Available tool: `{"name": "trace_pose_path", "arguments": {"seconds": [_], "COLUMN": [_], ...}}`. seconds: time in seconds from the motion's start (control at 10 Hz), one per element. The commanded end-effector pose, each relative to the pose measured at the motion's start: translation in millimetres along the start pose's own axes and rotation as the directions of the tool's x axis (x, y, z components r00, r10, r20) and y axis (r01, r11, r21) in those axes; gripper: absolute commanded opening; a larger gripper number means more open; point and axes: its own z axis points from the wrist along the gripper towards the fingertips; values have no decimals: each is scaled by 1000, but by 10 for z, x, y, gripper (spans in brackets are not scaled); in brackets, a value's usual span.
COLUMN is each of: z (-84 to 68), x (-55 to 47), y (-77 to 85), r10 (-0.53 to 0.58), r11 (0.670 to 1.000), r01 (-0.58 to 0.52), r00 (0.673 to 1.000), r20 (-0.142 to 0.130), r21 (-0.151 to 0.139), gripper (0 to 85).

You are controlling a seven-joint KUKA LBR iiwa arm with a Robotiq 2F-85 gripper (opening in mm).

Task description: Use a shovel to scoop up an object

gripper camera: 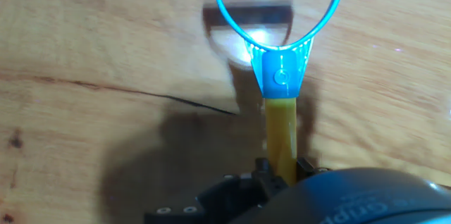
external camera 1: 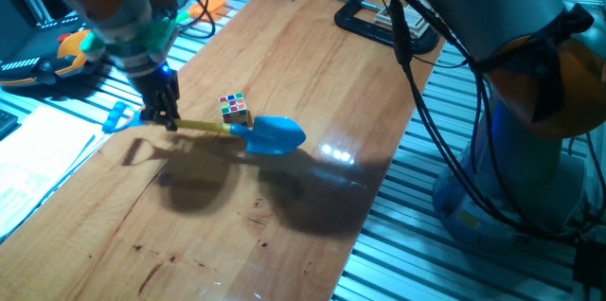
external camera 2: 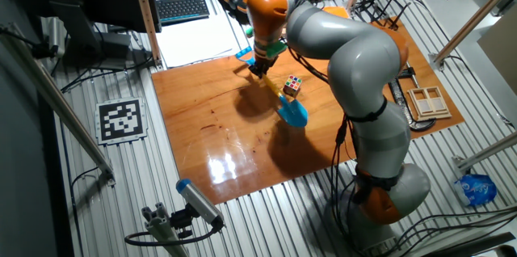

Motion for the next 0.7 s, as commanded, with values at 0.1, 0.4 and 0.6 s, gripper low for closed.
{"name": "trace_pose_path", "arguments": {"seconds": [0.1, 0.4, 0.6], "z": [-14, 12, 29], "x": [36, 14, -10], "y": [-28, -21, 5], "r10": [14, 18, 25], "r11": [1000, 1000, 1000], "r01": [-14, -18, -25], "r00": [1000, 1000, 1000], "r20": [-2, 0, 3], "r21": [-12, -8, -6], "gripper": [0, 0, 0]}}
